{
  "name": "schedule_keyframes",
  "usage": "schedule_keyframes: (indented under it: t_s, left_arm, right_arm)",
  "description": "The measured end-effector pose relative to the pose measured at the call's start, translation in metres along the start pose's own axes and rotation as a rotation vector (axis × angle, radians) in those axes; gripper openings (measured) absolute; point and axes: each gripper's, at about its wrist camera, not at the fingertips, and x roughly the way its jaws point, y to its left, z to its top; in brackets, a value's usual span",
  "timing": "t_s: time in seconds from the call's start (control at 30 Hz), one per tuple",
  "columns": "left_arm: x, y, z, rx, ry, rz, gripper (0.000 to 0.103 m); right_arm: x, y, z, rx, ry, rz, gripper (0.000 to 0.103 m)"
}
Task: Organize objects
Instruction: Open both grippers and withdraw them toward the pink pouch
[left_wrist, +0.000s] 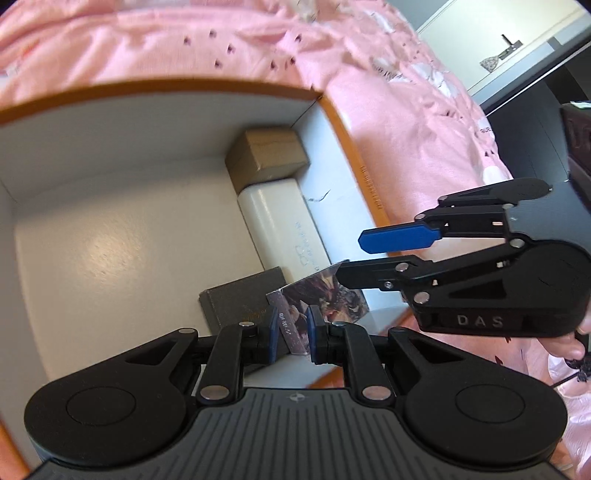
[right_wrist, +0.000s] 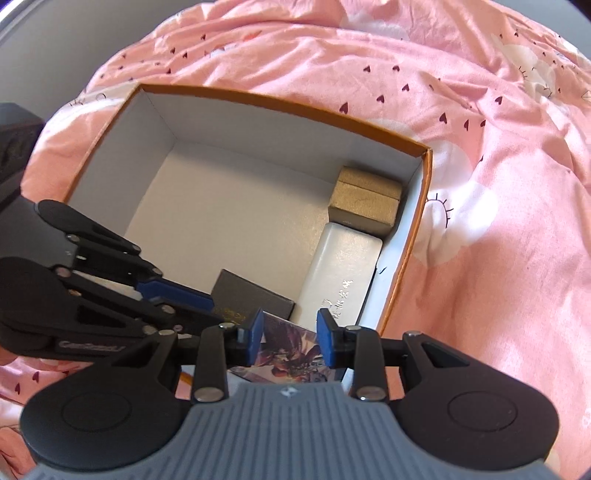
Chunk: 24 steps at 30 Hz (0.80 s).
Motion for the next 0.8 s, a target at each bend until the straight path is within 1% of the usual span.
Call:
schedule_keyframes:
  t_s: [0.1, 0.17, 0.23, 0.3, 0.37, 0.43, 0.5, 0.57, 0.67, 0.73, 0.8]
  left_arm:
    - [-0.028, -0.014, -0.015, 0.042, -0.065, 0.042, 0.017]
    - [-0.043, -0.021, -0.03, 0.057, -0.097, 0.063, 0.017]
    - [-0.052, -0.03, -0.046, 0.093, -0.126, 0.093, 0.017]
    - [-0.054, -0.039, -0.065, 0.132, -0.132, 0.136, 0.017]
    - [-0.049, -0.044, -0.083, 0.156, -0.12, 0.165, 0.017]
    - [-0.042, -0.044, -0.105, 0.172, -0.093, 0.173, 0.017]
    - [-0.033, -0.042, -0.122, 0.177, -0.065, 0.179, 0.017]
    - [-0.026, -0.04, -0.137, 0.182, -0.059, 0.198, 0.017]
    - [-0.02, -0.037, -0.155, 0.176, -0.061, 0.193, 0.017]
    - [-0.016, -0.036, -0.165, 0.179, -0.064, 0.204, 0.017]
    - [-0.013, -0.037, -0.172, 0.195, -0.064, 0.235, 0.017]
  right_arm:
    - [-0.022, 0.01, -0.012, 0.014, -0.072, 0.023, 0.034]
    - [-0.037, 0.017, -0.024, 0.027, -0.123, 0.044, 0.034]
    - [-0.051, 0.025, -0.04, 0.041, -0.173, 0.062, 0.034]
    - [-0.061, 0.033, -0.059, 0.058, -0.215, 0.077, 0.034]
    - [-0.064, 0.041, -0.08, 0.077, -0.234, 0.092, 0.034]
    - [-0.059, 0.048, -0.102, 0.097, -0.229, 0.093, 0.034]
    - [-0.047, 0.056, -0.122, 0.111, -0.203, 0.092, 0.034]
    - [-0.032, 0.065, -0.142, 0.11, -0.179, 0.091, 0.034]
    - [-0.011, 0.076, -0.165, 0.103, -0.169, 0.088, 0.035]
    - [0.005, 0.086, -0.176, 0.062, -0.151, 0.069, 0.045]
    - [0.017, 0.097, -0.184, 0.007, -0.134, 0.05, 0.051]
